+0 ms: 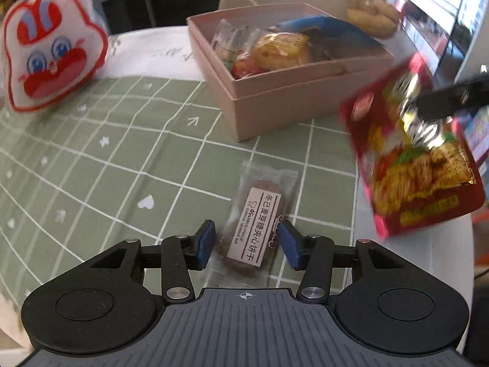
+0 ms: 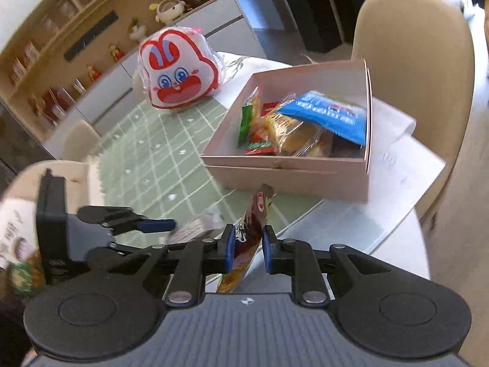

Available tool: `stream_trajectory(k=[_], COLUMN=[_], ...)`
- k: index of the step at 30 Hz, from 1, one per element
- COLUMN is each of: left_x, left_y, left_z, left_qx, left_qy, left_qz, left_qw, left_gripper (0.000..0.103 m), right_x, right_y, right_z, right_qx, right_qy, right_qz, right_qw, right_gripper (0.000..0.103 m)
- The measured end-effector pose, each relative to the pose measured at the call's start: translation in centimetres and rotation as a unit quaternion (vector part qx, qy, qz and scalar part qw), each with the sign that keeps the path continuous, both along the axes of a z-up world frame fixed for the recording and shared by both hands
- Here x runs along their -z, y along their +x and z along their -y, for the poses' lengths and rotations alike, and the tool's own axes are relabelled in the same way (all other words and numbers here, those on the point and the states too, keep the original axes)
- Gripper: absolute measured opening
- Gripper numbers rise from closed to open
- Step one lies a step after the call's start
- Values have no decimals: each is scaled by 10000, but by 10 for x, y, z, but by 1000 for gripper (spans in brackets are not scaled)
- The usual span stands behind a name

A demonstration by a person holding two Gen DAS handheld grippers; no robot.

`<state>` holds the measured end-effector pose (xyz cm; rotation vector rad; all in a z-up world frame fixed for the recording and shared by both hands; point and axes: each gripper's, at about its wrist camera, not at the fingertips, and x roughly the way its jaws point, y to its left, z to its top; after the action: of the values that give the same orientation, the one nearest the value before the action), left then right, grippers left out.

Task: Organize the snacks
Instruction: 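Grasp brown biscuit packet with left tool while right tool carries red packet to box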

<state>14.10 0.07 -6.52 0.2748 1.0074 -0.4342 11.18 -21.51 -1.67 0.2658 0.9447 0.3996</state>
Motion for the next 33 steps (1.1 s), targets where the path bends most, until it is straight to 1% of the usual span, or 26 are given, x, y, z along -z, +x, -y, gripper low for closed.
stream_trajectory(k=[1,3,5,9,12,14,15,16,17,21,24,28,33], left_x=[1,-1,-1,0,2,2,2,2,1,-1,-8,-34,-76], left_y=[2,5,6,9,7,4,3,1,-1,-14,-20,-23,-13], left_z=[-3,-4,-1,1,-4,-4,-3,-2,-2,-5,-8,-10,-10], left_qx=[-48,-84,-65,-44,-214,-247,-262,-303,-348,-477,-597,-760,-890], left_qy=[-64,-94,-61,-115,-317,-333,-284,-244,-278,-603,-845,-1175,-1754], left_qz=[-36,-33,-23,-28,44,120,160,200,191,248,302,621,991], left_qw=[10000,9999,10000,9999,9993,9991,9991,9990,9988,9967,9942,9882,9754], left_gripper=[55,54,54,53,52,52,46,45,44,40,40,40,40], right_x=[4,14,25,40,44,44,41,37,31,4,-10,-21,-42], right_y=[3,8,11,13,12,11,9,7,4,-4,-6,-7,-2], right_z=[-5,-10,-19,-24,-29,-30,-31,-30,-30,-28,-24,-17,-1], right_qx=[59,142,147,155,56,5,-17,-50,-98,-229,-283,-289,-164], right_qy=[-138,-182,-193,287,307,375,395,397,393,232,147,138,269], right_qz=[21,-46,-78,-360,-441,-443,-403,-330,-220,215,367,484,747], right_qw=[9999,9997,9997,9988,9985,9983,9984,9987,9989,9992,9988,9983,9967], right_gripper=[21,25,26,27,25,22,19,14,12,7,5,4,3])
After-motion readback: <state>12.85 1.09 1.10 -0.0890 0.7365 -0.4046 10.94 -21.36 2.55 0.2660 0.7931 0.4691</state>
